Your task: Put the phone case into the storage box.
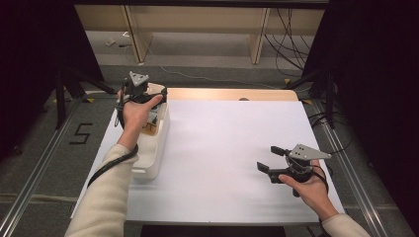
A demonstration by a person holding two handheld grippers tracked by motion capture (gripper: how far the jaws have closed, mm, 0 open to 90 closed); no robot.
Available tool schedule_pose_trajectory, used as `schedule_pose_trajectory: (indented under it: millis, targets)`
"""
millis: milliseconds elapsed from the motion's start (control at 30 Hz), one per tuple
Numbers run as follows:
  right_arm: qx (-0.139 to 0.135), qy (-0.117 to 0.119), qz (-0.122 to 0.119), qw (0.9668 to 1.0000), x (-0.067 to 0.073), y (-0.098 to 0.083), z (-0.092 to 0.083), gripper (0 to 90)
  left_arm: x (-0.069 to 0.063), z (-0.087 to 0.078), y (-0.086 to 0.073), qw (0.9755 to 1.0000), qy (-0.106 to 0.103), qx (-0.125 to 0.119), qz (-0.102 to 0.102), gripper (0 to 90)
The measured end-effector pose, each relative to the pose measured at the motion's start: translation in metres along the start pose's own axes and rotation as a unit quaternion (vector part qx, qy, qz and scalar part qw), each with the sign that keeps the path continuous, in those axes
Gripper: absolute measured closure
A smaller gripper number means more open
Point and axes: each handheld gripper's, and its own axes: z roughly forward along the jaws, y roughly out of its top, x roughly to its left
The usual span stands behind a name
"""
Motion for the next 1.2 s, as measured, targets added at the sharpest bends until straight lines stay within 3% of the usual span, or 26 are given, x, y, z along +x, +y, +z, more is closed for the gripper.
schedule_pose_trajectory:
  millis: [1200]
  targets:
    - [0.000, 0.002, 0.002, 1.0000, 0.000, 0.000, 0.000, 16.8, 0.002, 0.014, 0.004, 1.0000, -0.003, 0.005, 0.003, 11.4]
